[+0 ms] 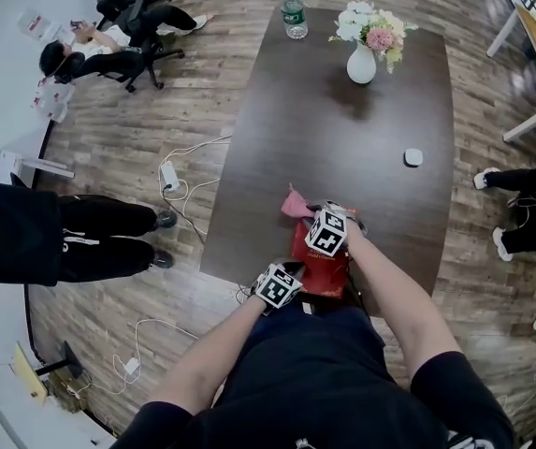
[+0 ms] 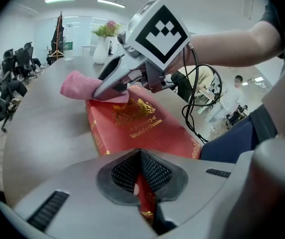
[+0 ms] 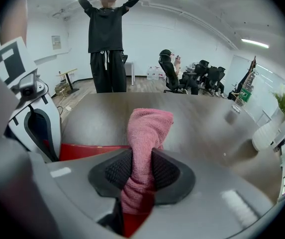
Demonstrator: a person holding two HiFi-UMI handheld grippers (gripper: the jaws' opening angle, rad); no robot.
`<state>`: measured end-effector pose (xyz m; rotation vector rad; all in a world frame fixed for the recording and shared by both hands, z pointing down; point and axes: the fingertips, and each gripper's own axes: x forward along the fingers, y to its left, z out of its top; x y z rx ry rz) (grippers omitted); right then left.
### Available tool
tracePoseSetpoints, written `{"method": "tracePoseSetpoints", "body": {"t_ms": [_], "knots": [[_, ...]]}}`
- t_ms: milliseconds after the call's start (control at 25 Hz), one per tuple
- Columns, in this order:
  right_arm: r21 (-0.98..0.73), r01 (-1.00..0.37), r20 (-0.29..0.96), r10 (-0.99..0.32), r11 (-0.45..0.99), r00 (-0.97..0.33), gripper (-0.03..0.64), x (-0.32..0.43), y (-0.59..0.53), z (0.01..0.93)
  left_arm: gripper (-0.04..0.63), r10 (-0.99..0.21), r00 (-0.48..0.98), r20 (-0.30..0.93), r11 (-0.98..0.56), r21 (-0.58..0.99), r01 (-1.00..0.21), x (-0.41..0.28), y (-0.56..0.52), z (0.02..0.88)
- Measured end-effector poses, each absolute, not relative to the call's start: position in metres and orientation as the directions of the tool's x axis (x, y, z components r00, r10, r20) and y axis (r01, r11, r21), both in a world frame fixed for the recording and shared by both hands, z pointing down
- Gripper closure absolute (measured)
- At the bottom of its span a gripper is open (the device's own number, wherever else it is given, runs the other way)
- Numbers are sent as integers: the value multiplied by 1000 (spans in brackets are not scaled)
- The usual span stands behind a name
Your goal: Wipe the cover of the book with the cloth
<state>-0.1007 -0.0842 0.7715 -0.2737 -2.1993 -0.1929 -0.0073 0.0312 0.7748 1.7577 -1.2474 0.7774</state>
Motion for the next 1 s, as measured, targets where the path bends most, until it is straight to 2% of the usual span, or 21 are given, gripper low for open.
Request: {"method": "tracePoseSetpoints", "body": {"t_ms": [1000], "knots": [[45,268,811,121,962,-573,506,-77,-95,772,600,-455,266,850,-155,219,-963,-9,31,779]]}}
